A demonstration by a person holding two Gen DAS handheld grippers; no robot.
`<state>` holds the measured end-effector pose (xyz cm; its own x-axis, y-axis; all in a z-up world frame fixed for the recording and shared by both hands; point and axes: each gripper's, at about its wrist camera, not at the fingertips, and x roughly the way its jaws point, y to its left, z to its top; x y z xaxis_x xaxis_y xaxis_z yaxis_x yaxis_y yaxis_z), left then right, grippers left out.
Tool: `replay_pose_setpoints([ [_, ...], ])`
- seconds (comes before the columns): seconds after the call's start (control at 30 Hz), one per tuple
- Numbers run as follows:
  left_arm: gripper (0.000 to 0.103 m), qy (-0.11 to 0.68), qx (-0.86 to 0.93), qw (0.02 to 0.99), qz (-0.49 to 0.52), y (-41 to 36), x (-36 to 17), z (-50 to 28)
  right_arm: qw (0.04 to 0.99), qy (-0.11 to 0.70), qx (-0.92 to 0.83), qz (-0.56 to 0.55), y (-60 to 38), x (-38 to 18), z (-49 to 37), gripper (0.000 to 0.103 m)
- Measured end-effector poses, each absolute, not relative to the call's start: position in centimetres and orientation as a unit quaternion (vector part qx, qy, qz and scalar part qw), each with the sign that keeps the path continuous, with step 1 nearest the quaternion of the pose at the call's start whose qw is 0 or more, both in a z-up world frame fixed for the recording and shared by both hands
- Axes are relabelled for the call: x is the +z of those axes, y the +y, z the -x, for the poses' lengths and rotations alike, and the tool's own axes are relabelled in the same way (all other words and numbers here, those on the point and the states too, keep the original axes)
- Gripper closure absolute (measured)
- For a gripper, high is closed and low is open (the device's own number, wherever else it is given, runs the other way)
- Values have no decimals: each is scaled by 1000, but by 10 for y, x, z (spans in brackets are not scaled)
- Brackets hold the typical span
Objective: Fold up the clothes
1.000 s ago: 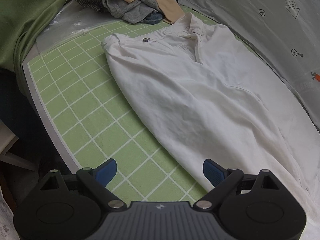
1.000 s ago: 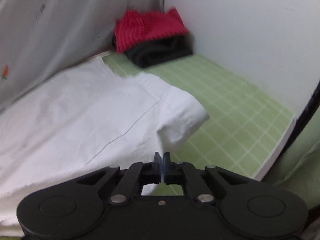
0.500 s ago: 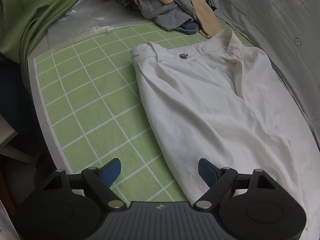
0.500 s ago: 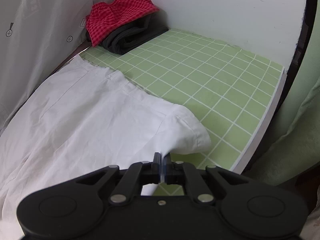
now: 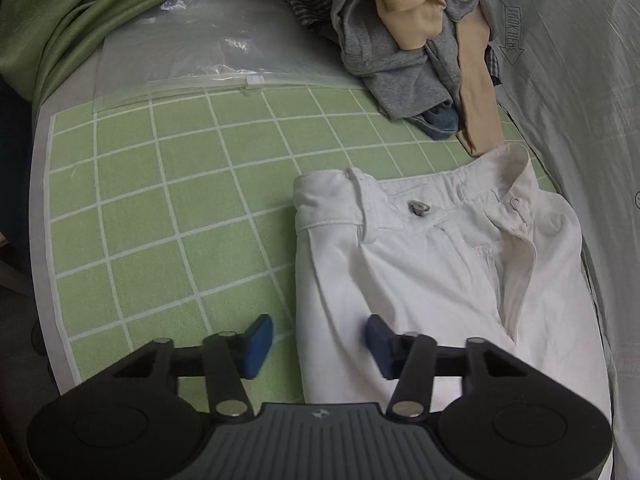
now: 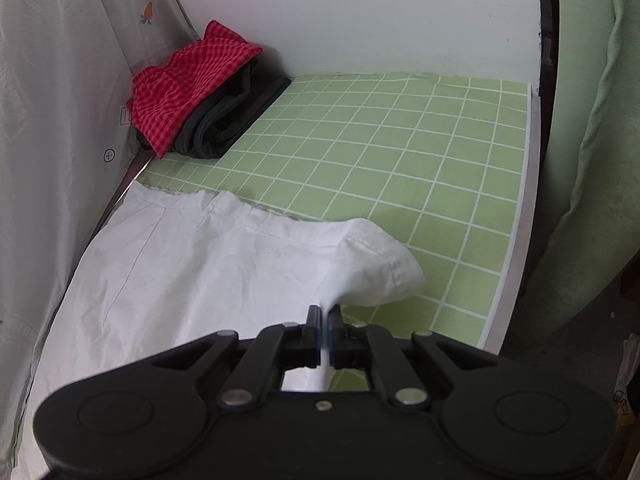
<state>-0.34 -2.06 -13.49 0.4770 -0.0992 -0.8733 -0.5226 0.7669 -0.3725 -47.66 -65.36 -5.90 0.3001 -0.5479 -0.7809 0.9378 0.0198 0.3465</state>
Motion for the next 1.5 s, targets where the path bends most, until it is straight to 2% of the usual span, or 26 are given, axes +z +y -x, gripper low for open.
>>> replay_pose_setpoints([
  [0.03,96,494,127,799,318,-21,-136,2,682,216,-546,-435,-653,-56,477,100],
  [0.13,99,484,124,806,317,-23,-122,1,695,194,-541,-431,-651,-45,478,100],
  [0.23,100,447,104,822,336,-18,-79,9,710,137,-532,-440,-641,-14,491,101],
  [0.37,99,395,85,863,304,-9,-21,29,726,61,-516,-450,-627,28,508,101],
  [0.4,99,395,89,863,301,-6,-21,31,726,52,-517,-451,-625,31,511,101],
  [0.53,99,416,125,840,326,-1,-48,38,716,104,-529,-444,-632,0,501,101],
  [0.67,99,396,108,861,300,-18,-29,28,720,82,-507,-466,-632,-5,486,101],
  [0.77,99,378,94,874,290,-31,-12,15,741,85,-507,-432,-640,7,465,101],
  [0.97,99,341,50,882,322,-57,25,-23,770,31,-486,-412,-676,40,435,101],
  [1.13,99,328,41,891,311,-90,26,-63,790,6,-471,-392,-712,61,398,101],
  [1.5,99,347,67,890,287,-153,2,-155,813,83,-461,-347,-799,43,256,101],
])
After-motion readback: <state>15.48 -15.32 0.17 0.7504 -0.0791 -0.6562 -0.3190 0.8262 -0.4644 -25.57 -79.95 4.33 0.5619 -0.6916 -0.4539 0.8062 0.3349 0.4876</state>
